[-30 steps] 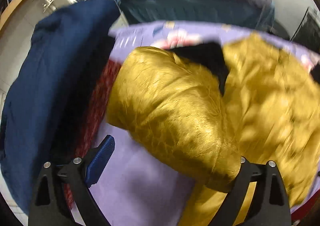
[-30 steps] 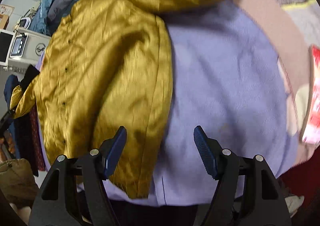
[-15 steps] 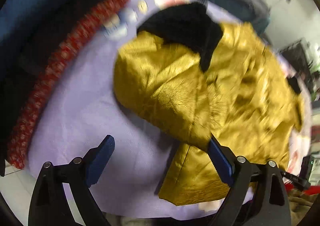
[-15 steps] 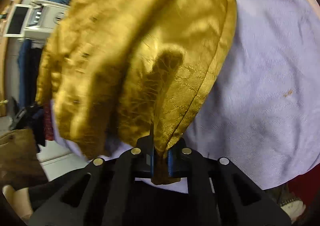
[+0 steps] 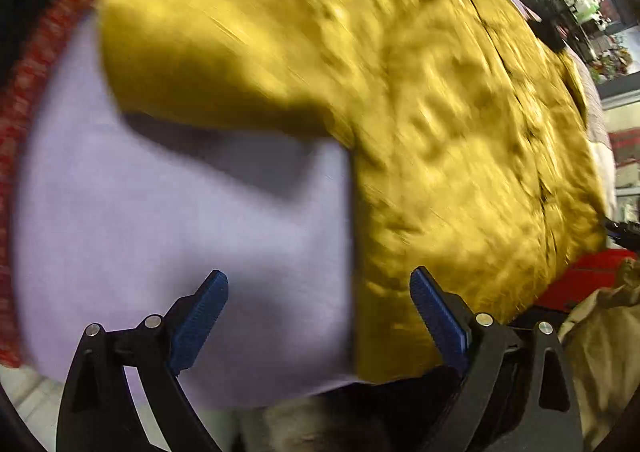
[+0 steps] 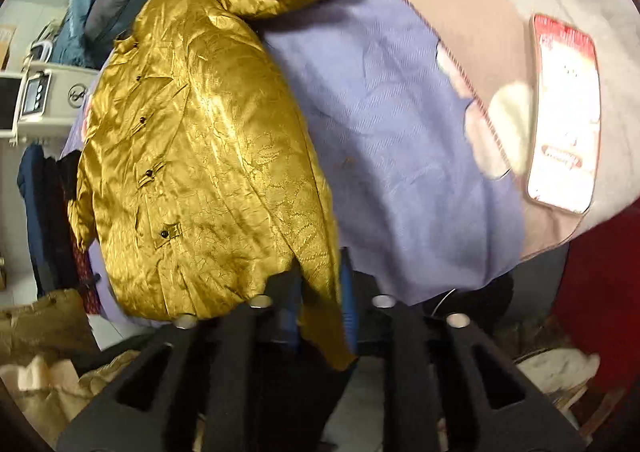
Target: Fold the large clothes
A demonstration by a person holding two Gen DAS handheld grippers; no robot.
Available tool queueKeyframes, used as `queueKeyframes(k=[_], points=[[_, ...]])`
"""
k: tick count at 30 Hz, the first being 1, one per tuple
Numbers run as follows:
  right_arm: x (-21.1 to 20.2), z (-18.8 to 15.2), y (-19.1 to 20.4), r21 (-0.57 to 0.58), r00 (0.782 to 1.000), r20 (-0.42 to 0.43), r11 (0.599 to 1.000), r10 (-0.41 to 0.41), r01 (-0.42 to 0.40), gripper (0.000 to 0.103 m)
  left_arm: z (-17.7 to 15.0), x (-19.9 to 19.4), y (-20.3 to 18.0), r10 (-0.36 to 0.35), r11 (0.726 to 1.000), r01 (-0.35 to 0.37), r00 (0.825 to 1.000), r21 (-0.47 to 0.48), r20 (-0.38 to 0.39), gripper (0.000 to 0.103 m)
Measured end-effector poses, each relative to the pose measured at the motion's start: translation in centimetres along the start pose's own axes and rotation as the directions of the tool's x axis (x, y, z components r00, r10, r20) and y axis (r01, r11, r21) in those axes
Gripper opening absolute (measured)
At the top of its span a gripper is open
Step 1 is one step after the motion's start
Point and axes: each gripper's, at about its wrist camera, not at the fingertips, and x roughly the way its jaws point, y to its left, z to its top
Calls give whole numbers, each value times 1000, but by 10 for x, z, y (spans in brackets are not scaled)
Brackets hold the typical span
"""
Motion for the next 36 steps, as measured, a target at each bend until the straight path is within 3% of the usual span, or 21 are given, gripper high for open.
queueKeyframes(k=[1,3,5,6,8,10,12,16,19,23,25,29,32,36], points=[[3,-1,6,-7,1000,11,1000,-23,23,68,0,10,-8,-5,1000,5,1000,12,-15,90],[11,-3,20,-28,997,33,997,-68,69,69,-3,28,-22,8,1000,-6,999,28,-52,89],[11,-3,18,-36,993,37,993,-110,112,69,-1,38,-36,-17,1000,18,997,22,-71,76],[13,-1,23,-42,991,43,991,-127,128,69,-1,39,-42,-6,999,8,998,33,-68,66],[13,3,27,-57,985,61,985,-159,163,69,3,40,-58,6,997,-1,998,77,-66,26],[4,4,17,-77,978,77,977,-193,198,69,7,37,-67,16,996,-10,998,91,-67,14],[-1,10,26,-123,967,104,962,-230,243,69,11,28,-71,30,993,-23,998,119,-60,11],[-3,16,52,-232,954,152,929,-258,288,69,0,24,-54,78,991,-67,993,120,-87,15],[0,31,68,-317,951,169,899,-260,303,72,2,22,-42,131,991,-125,986,55,-102,37],[-9,80,82,-383,936,234,861,-261,336,72,19,-11,-40,202,979,-202,979,-42,2,75],[-15,110,88,-391,924,277,847,-264,360,72,33,-38,-37,249,960,-236,966,-152,72,80],[-25,196,103,-404,873,385,796,-300,452,72,68,-80,-40,296,915,-230,941,-331,166,80],[-25,249,115,-383,849,427,788,-311,481,72,81,-97,-70,272,911,-164,929,-377,251,82],[-4,315,129,-348,766,483,710,-424,613,78,85,-96,-109,188,918,-54,932,-394,310,85]])
